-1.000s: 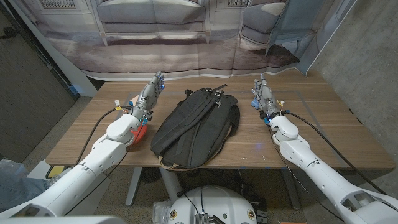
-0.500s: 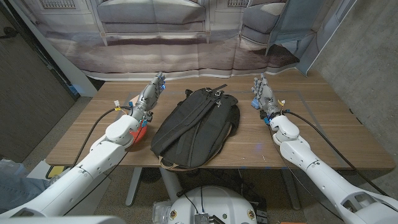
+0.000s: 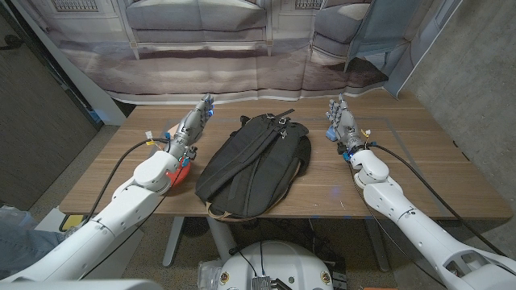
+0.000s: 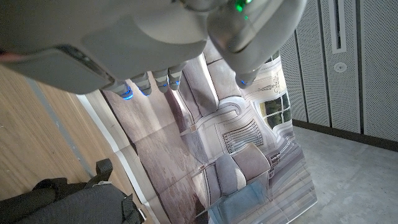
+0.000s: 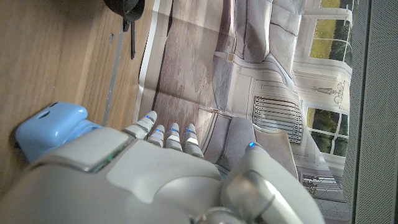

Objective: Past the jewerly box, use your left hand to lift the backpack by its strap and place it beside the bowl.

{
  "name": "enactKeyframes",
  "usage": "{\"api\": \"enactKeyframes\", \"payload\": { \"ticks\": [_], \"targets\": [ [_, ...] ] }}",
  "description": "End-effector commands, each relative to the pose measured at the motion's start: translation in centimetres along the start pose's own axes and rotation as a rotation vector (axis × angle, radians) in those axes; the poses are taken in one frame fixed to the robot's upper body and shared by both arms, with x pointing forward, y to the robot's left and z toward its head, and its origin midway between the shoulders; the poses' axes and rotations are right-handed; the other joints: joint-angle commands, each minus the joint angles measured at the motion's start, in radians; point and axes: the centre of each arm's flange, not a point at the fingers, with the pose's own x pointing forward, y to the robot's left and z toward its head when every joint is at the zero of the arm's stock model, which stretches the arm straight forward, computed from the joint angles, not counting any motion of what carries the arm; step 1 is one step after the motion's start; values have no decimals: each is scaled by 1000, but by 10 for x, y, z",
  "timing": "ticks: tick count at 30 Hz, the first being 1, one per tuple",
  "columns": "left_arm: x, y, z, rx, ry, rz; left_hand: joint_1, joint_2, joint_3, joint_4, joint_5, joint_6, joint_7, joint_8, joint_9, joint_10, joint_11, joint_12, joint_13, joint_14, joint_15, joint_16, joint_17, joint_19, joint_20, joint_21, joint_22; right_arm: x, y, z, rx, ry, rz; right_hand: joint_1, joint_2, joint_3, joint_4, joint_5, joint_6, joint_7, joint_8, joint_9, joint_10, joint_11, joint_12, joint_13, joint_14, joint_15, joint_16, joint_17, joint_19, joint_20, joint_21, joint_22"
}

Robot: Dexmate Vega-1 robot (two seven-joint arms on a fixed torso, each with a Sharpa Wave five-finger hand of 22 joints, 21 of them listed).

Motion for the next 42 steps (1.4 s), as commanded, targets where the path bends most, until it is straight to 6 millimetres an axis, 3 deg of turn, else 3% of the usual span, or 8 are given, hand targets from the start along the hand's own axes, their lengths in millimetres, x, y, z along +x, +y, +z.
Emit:
{"api": "enactKeyframes", "payload": {
  "ticks": [1,42],
  "targets": [
    [-8,-3,3,14,-22,-12,12,2,0,-4,4,9,2,2,3,7,-3,2,3,6,2,3,5,3,4,-4,2,-1,3,0,-2,-1,4,13,1,-1,-6,-1,8,1,-5,3,11,2,7,1,2,0,5,4,7,-23,4,4],
    [-43,-15,5,84,-90,-22,24,4,-8,-8,0,43,-5,3,3,42,-5,5,3,39,-3,6,5,18,14,-4,2,-2,11,5,-5,-10,11,16,5,-3,-9,-6,14,-2,-9,4,23,2,4,2,14,4,4,5,11,-20,1,4]
  ]
}}
